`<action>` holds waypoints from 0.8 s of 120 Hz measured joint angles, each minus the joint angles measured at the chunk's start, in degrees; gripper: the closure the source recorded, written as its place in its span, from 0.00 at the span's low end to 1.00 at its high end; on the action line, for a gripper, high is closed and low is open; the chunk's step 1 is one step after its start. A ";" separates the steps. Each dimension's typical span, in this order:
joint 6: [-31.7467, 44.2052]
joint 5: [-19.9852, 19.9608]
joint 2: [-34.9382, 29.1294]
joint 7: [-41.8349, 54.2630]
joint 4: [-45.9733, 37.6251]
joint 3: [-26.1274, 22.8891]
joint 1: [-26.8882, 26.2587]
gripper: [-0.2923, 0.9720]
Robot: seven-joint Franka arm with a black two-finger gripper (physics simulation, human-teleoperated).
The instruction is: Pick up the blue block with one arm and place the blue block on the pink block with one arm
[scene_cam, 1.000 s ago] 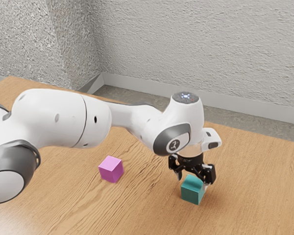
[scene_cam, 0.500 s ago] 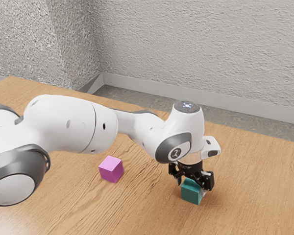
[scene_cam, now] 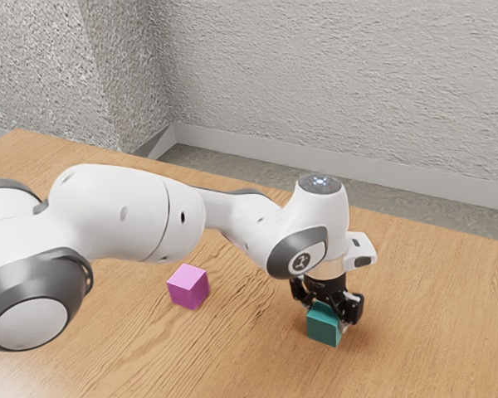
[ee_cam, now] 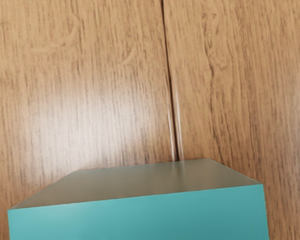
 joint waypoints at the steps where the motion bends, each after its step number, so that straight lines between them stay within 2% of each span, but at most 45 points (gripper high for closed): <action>1: 0.00 0.00 0.00 0.01 0.00 0.00 0.00 0.42; 33: 0.05 0.68 -0.71 -0.21 0.06 0.01 -0.07 0.49; 57: -0.23 3.77 -7.47 -0.78 -0.91 0.20 0.06 0.50; 69: -0.45 4.58 -11.56 -0.70 -4.37 2.69 0.25 0.50; 96: -0.69 5.40 -20.35 1.26 -13.78 4.80 6.35 0.50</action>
